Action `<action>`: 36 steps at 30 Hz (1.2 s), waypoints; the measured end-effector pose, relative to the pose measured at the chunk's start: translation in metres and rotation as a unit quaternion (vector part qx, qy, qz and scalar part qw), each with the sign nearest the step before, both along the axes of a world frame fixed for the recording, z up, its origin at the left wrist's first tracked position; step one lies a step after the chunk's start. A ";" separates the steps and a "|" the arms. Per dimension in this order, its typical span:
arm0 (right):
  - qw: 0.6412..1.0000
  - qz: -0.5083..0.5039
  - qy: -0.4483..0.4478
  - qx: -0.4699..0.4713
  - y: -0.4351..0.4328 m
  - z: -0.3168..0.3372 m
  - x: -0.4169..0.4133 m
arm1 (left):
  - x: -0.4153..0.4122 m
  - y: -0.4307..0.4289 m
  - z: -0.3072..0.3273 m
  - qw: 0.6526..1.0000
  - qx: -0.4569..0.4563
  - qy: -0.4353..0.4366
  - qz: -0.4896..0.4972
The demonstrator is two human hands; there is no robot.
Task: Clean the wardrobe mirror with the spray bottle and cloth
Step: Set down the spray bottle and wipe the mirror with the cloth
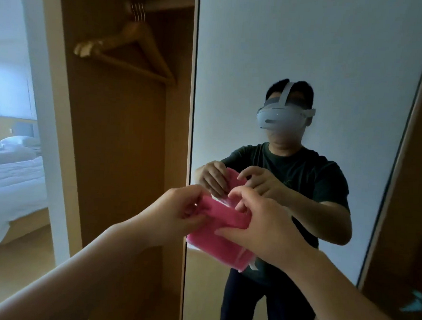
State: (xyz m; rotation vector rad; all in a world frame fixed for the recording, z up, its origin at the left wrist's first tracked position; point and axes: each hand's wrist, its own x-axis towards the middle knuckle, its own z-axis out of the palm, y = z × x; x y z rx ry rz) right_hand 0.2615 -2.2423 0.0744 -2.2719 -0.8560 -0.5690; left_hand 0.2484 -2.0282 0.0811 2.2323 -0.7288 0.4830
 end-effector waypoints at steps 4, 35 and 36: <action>0.991 0.047 0.042 0.117 -0.022 0.057 -0.012 | -0.015 -0.007 0.055 0.998 -0.052 0.018 0.016; 0.969 0.046 -0.049 0.238 0.044 0.141 0.000 | 0.032 0.020 0.152 0.958 -0.062 -0.266 -0.087; 0.967 0.061 -0.039 0.244 0.045 0.142 0.000 | 0.035 0.019 0.153 0.956 -0.070 -0.271 -0.087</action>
